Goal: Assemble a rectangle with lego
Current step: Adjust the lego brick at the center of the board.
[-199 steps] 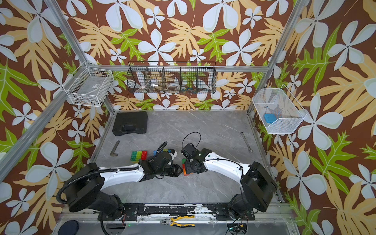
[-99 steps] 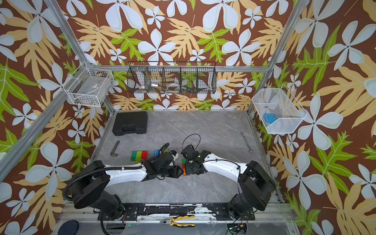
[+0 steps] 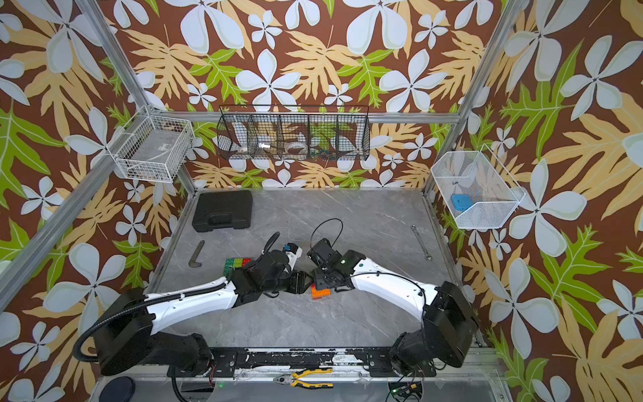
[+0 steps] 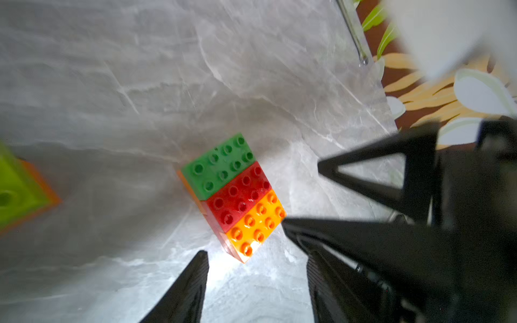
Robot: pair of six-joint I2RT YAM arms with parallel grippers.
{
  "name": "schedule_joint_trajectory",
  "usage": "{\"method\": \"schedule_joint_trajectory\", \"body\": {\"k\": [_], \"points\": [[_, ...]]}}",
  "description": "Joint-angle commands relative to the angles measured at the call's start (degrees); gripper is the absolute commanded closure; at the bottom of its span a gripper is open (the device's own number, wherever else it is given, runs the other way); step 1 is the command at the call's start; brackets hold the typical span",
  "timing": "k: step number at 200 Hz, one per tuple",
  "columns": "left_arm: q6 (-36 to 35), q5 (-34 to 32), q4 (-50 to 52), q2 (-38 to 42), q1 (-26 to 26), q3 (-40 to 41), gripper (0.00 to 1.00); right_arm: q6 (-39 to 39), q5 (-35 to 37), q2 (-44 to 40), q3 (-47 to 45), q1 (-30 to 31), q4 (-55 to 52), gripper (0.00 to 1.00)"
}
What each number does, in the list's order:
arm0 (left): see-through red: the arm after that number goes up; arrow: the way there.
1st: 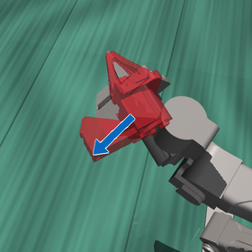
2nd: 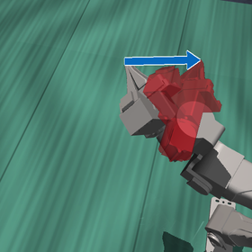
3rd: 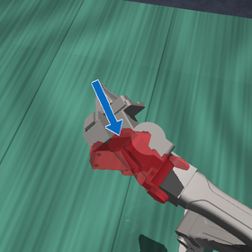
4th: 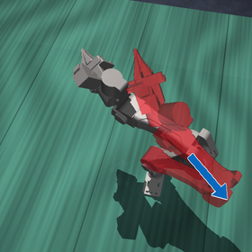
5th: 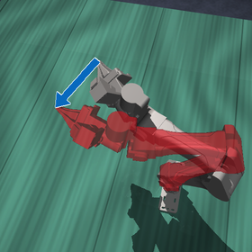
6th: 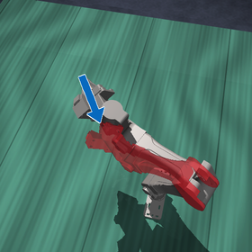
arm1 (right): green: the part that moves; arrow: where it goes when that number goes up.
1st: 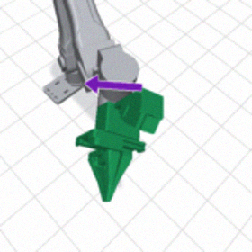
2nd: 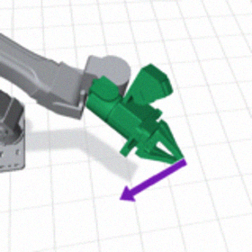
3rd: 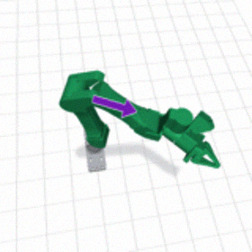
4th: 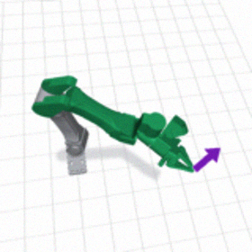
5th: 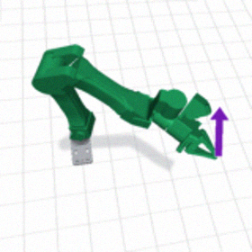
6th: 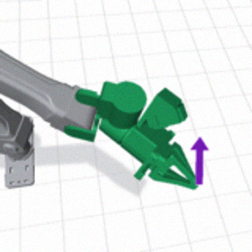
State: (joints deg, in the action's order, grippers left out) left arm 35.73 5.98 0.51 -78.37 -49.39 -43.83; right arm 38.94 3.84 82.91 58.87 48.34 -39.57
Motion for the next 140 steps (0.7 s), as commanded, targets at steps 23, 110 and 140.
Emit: {"method": "schedule_joint_trajectory", "body": {"k": [23,110,140], "points": [[-4.20,-6.50,4.14,6.96,9.25,3.61,0.40,14.01,-7.85,-4.51,-8.35,8.44,5.35,0.70],[-6.55,-8.31,4.97,12.75,13.97,5.13,0.39,10.00,-3.55,6.67,-9.39,5.87,14.25,0.85],[-6.46,-8.33,4.72,13.16,14.05,5.75,0.39,4.80,-1.93,7.26,-9.22,1.33,13.18,0.85]]}}
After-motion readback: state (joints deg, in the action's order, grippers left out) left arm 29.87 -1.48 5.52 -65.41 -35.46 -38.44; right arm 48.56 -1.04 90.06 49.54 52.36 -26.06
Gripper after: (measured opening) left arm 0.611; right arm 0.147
